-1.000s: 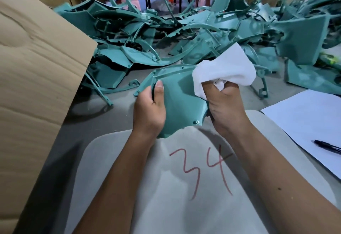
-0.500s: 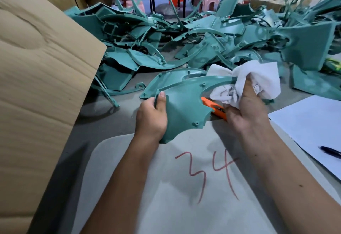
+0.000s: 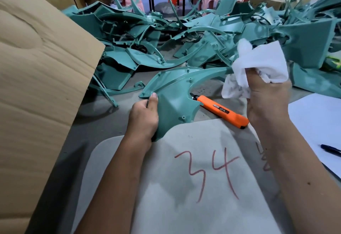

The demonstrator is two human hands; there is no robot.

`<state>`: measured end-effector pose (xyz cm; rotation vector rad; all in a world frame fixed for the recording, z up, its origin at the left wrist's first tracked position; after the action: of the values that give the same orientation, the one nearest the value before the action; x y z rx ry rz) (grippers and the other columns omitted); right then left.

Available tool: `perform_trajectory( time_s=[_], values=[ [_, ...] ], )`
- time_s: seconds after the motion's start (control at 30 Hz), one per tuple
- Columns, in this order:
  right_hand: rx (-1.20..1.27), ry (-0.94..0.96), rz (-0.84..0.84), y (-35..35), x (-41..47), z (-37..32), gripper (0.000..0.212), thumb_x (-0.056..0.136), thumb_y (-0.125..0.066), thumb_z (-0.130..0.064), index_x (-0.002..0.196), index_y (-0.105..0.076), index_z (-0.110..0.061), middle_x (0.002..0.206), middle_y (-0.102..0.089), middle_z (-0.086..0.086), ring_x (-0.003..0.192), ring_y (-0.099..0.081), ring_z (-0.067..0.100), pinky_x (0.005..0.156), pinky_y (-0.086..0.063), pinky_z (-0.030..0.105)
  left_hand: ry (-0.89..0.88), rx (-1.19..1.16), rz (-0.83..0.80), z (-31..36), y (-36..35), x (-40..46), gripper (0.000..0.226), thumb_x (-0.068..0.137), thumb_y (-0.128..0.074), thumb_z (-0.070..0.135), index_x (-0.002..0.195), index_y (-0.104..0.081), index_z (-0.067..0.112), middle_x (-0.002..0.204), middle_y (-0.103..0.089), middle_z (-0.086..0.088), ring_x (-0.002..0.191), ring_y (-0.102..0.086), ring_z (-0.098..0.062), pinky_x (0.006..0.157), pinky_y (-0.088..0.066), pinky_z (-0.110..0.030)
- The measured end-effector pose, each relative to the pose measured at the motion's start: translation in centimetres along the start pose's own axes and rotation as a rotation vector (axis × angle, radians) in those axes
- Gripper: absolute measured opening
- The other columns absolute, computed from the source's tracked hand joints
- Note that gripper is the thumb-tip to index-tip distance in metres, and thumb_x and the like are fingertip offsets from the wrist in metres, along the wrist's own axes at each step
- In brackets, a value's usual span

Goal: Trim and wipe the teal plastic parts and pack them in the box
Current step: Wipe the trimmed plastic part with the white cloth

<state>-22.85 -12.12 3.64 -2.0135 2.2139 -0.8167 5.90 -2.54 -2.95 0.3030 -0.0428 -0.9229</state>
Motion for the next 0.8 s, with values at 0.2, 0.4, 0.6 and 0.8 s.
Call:
perform_trajectory(
  time_s=[0.2, 0.4, 0.6, 0.8],
  values=[
    [0.053, -0.257, -0.008, -0.8, -0.7, 2.6, 0.011, 0.092, -0.075, -0.016, 0.082, -0.078, -0.020, 0.083, -0.072, 0.005, 0.073, -0.067, 0.020, 0.067, -0.055, 0.034, 0.036, -0.026, -0.006, -0.3, 0.6, 0.3, 0.062, 0.106, -0.044, 0.047, 0.097, -0.064, -0.011, 0.083, -0.069, -0.022, 0.073, -0.058, -0.024, 0.069, -0.043, -0.036],
    [0.189, -0.446, -0.110, -5.1, -4.4, 4.7, 0.022, 0.082, -0.078, -0.037, 0.089, -0.072, -0.017, 0.086, -0.074, 0.009, 0.073, -0.073, 0.025, 0.066, -0.062, 0.044, -0.076, 0.125, -0.012, 1.2, -0.8, -0.9, 0.062, 0.108, -0.038, 0.047, 0.091, -0.061, -0.008, 0.092, -0.070, -0.027, 0.088, -0.065, -0.042, 0.079, -0.051, -0.049],
    [0.144, -0.360, -0.171, -6.4, -5.9, 3.9, 0.014, 0.087, -0.078, -0.006, 0.090, -0.073, -0.019, 0.083, -0.076, 0.000, 0.066, -0.070, 0.013, 0.056, -0.054, 0.026, -0.182, 0.194, -0.008, 2.3, -1.5, -1.8, 0.055, 0.110, -0.033, 0.042, 0.070, -0.046, 0.006, 0.065, -0.051, -0.007, 0.067, -0.049, -0.028, 0.061, -0.035, -0.040],
    [0.055, -0.413, -0.222, -7.0, -6.0, 4.2, 0.028, 0.088, -0.073, 0.006, 0.106, -0.070, -0.014, 0.086, -0.076, -0.005, 0.070, -0.070, 0.007, 0.055, -0.053, 0.022, -0.097, 0.080, -0.034, 1.4, -1.3, -1.5, 0.058, 0.109, -0.036, 0.043, 0.082, -0.052, -0.006, 0.073, -0.054, -0.015, 0.069, -0.049, -0.025, 0.065, -0.036, -0.036]
  ],
)
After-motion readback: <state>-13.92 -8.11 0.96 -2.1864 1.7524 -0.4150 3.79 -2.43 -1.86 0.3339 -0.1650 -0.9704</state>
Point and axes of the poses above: each hand's wrist, its own x-axis towards the middle knuckle, its own y-axis out of the back of the hand, z = x × y, the point moved 8 cm from there along x, towards the middle knuckle
